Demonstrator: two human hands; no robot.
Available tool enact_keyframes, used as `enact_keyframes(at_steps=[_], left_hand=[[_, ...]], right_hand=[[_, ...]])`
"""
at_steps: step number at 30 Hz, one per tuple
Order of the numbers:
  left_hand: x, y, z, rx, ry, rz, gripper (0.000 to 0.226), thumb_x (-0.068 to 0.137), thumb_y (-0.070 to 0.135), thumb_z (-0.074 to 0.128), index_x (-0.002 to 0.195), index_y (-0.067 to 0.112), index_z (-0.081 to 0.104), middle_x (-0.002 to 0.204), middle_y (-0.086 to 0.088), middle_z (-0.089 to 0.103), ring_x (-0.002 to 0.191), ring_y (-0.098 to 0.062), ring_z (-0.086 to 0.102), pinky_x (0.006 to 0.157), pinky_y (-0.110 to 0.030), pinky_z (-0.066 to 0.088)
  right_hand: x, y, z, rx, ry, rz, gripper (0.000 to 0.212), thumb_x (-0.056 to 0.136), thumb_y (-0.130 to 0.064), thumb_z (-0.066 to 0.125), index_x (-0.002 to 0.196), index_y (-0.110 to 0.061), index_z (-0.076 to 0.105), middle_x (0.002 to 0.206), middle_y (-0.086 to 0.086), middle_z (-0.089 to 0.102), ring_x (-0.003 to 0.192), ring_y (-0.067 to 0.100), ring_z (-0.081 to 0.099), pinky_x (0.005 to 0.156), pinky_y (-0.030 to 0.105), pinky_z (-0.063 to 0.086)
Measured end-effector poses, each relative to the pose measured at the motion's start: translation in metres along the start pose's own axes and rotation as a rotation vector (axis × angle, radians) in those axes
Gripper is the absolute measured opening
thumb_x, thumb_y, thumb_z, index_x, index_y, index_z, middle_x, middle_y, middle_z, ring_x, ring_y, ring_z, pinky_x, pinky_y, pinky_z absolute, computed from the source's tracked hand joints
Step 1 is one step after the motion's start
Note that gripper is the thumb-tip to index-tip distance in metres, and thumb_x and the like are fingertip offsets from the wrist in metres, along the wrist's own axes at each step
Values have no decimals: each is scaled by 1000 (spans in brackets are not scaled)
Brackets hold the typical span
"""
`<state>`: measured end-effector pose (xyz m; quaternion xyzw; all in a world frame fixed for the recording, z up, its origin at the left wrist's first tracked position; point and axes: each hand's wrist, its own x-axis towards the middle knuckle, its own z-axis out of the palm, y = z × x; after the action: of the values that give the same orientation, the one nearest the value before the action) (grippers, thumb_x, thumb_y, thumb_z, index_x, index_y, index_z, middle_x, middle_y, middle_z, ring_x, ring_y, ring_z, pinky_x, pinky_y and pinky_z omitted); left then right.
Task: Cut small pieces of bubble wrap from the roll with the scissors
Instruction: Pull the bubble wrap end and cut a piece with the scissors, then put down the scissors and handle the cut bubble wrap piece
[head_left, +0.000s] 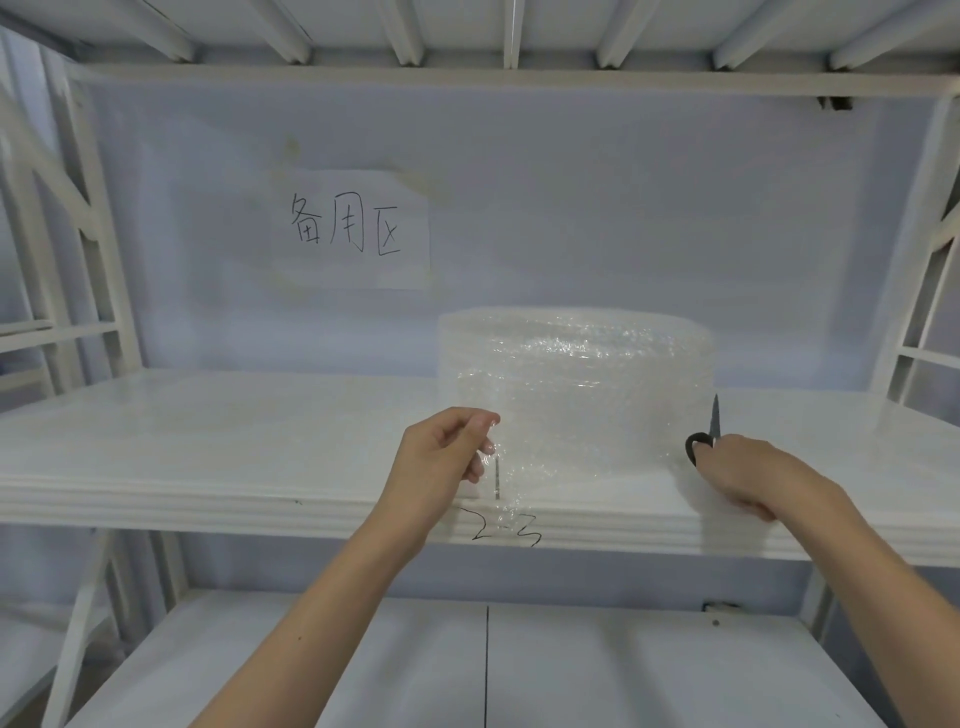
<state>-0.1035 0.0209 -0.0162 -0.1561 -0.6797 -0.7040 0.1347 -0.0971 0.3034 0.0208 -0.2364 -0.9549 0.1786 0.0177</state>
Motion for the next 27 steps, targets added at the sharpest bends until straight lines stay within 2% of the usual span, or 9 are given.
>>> enact_keyframes(at_steps=[3,6,8,11,15,20,23,25,27], left_hand=[[0,0,-6,4,7,2,17,97,18,58,93,16,75,63,10,63,53,-12,50,62,-25,49],[-1,0,-11,6,16,3,17,96,18,59,92,16,75,64,9,63,54,-13,50,61,-26,49],[0,-1,-14,6,22,3,17,96,18,59,92,16,75,65,8,63,54,-13,50,61,-26,49],[0,-3,-19,20,29,18,17,96,19,59,92,19,76,66,9,64,53,-12,49,58,-22,46],[3,-3,-24,16,35,32,17,95,23,60,94,24,77,68,11,69,54,-14,45,56,-19,42],[7,-2,-34,-123,28,-21,16,95,19,61,99,21,77,75,8,71,58,-8,56,64,-19,51],[7,-1,-46,-144,20,-19,16,94,19,62,102,19,76,77,6,71,61,-9,58,66,-20,52],[6,0,-56,-104,33,-8,16,94,18,63,104,19,76,72,9,69,58,-9,54,62,-18,49],[7,1,-66,-67,66,2,16,93,17,64,103,20,76,72,9,70,55,-11,49,55,-15,45]], right_hand=[[4,-9,-4,-46,-112,26,29,91,-25,34,66,-13,28,60,4,32,47,16,30,46,24,31],[12,-6,-8,88,-97,54,44,100,-33,33,66,-6,41,52,6,40,38,16,30,39,19,25],[17,-2,-6,-20,54,-14,44,98,-36,41,69,-5,49,59,7,53,43,19,42,46,23,36],[8,-2,0,-150,335,-86,30,93,-24,50,69,-6,48,67,7,49,54,20,42,52,27,35],[-28,-33,12,54,493,-368,37,89,-27,48,58,-6,43,58,9,50,55,29,47,50,30,33],[-78,-102,30,528,285,-779,27,89,-26,58,75,-7,70,67,9,67,66,29,62,64,38,52],[-81,-133,50,664,5,-819,30,85,-37,65,106,-18,74,92,-5,73,84,13,70,84,39,56],[-77,-147,61,693,-120,-814,37,80,-46,68,105,-20,74,91,-1,76,85,12,71,85,42,58],[-75,-159,70,748,-184,-819,24,82,-35,70,96,-15,76,82,5,77,74,14,70,78,38,59]])
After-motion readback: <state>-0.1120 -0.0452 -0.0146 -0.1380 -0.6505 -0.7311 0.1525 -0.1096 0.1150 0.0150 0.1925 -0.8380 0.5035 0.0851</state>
